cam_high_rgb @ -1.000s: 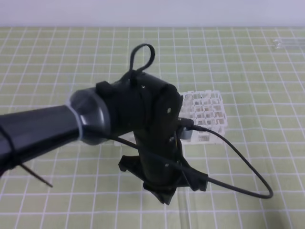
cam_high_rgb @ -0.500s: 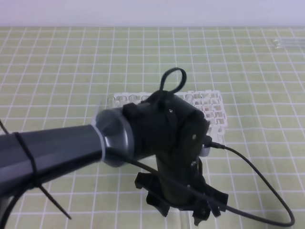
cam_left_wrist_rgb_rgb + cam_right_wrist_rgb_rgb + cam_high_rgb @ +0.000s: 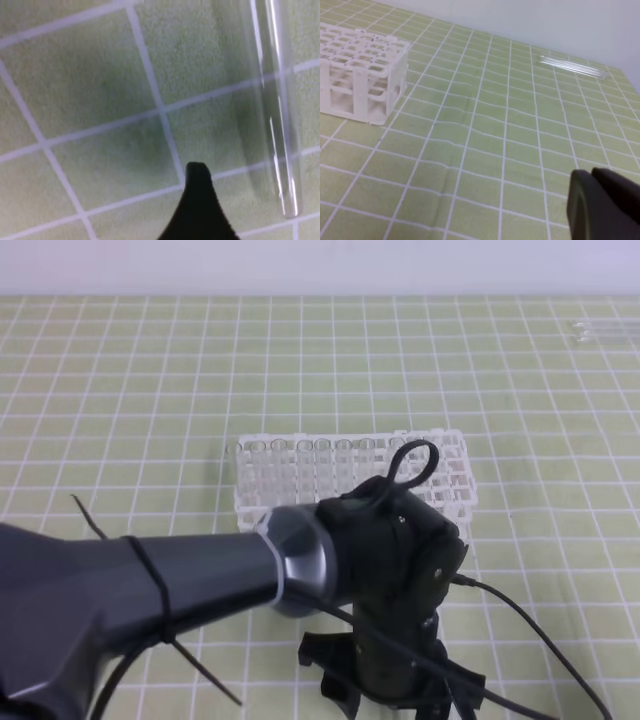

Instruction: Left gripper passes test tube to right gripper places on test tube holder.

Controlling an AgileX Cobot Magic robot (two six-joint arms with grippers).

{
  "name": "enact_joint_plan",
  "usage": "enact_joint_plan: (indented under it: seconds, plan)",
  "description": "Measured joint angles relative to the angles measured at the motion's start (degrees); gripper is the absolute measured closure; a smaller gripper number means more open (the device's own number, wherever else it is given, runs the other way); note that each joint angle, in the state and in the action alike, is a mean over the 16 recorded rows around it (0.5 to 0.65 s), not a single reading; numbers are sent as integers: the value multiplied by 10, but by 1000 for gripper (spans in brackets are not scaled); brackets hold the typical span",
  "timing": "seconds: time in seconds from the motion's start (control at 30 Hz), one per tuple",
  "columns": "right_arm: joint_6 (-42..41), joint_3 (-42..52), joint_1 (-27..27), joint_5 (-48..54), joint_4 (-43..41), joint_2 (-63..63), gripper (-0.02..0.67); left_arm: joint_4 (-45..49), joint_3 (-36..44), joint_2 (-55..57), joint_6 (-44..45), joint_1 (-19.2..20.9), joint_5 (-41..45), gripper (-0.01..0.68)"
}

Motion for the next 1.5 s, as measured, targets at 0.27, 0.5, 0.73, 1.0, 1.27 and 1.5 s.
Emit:
enact_joint_plan:
  seconds: [0.27,0.5,0.73,1.0,1.27,1.5]
  plan:
    - [0,0,0,0,0,0,666,-3,0,7,-11,-2,-17,297]
    - [0,0,0,0,0,0,666,-4,0,11,-15,-3,-20,360]
    - [0,0,0,0,0,0,666,-2,-1,19,-15,-4,-17,379]
    - [0,0,0,0,0,0,666,5,-1,25,-14,-4,-12,468]
    - [0,0,0,0,0,0,666,44,-1,-1,-15,-7,-13,607]
    - [0,0,0,0,0,0,666,126,0,-54,-17,-30,-33,646]
